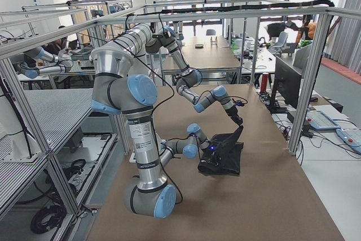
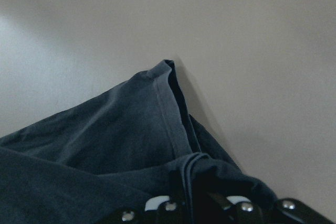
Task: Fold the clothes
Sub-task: 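Lay the folded end down and open both grippers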
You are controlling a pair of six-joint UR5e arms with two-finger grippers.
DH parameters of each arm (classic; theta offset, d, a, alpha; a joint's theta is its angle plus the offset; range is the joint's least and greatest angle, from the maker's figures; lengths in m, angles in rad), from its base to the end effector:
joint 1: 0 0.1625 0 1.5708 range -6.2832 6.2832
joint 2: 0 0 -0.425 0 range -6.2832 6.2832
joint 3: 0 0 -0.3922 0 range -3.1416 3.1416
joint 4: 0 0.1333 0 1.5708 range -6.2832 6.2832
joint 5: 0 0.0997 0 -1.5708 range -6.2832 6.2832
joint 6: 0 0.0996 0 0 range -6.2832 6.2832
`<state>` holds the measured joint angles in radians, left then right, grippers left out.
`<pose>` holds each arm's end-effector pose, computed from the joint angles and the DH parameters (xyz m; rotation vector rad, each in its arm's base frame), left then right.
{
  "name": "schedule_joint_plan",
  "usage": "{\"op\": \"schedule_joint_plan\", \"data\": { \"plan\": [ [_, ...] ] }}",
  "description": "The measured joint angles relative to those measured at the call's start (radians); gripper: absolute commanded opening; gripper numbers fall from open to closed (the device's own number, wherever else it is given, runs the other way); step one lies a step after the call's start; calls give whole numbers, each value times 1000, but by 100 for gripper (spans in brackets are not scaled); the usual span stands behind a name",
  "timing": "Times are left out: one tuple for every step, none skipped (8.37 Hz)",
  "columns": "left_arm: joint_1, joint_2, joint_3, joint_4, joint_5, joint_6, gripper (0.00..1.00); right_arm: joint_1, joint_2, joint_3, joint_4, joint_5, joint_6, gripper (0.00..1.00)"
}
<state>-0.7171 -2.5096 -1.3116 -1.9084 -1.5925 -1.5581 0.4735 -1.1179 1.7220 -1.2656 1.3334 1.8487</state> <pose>0.5056 -0.6148 0.1346 0.3510 0.9752 -0.6306 -0.5038 -0.4342 0.3027 0.3172 -0.9050 0.8027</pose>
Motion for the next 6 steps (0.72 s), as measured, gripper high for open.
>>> {"op": "schedule_joint_plan", "data": {
  "plan": [
    [0,-31,77,-13,4,11,72,3,12,-30,18,2,-9,75],
    [2,-49,143,-41,19,15,93,7,19,-51,44,4,-24,90],
    [2,-60,190,-74,33,20,94,20,31,-61,59,16,-44,91],
    [-1,-70,213,-97,38,33,94,49,50,-63,65,64,-71,92],
    [-16,-87,218,-111,25,39,94,91,66,-58,66,138,-94,93],
    [-44,-105,217,-124,-23,35,94,136,72,-41,65,214,-114,93]
  ]
}}
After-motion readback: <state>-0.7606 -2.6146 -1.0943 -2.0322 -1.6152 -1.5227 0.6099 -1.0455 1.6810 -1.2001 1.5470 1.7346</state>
